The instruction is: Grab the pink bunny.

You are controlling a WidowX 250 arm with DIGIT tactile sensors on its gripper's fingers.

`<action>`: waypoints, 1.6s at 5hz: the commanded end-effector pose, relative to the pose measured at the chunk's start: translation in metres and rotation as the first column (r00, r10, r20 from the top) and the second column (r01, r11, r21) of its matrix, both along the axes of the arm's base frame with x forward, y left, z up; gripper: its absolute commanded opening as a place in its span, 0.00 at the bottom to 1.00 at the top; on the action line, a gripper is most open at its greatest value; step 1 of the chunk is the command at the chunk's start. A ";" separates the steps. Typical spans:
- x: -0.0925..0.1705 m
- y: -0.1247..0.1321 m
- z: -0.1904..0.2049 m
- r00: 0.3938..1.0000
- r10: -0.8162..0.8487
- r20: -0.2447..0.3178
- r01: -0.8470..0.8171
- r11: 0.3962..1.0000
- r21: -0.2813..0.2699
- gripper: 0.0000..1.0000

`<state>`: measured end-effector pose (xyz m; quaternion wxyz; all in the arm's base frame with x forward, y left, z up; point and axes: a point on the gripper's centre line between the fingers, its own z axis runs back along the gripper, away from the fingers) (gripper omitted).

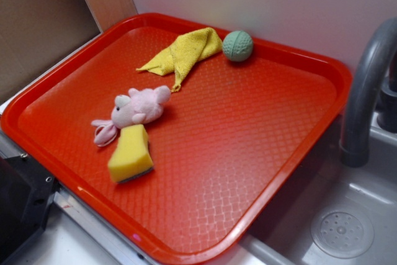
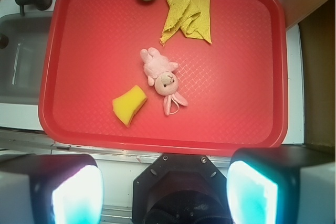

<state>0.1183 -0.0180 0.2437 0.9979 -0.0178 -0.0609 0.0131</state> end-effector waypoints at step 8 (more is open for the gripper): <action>0.072 0.031 -0.169 0.974 -0.226 -0.016 0.227 0.972 0.062 1.00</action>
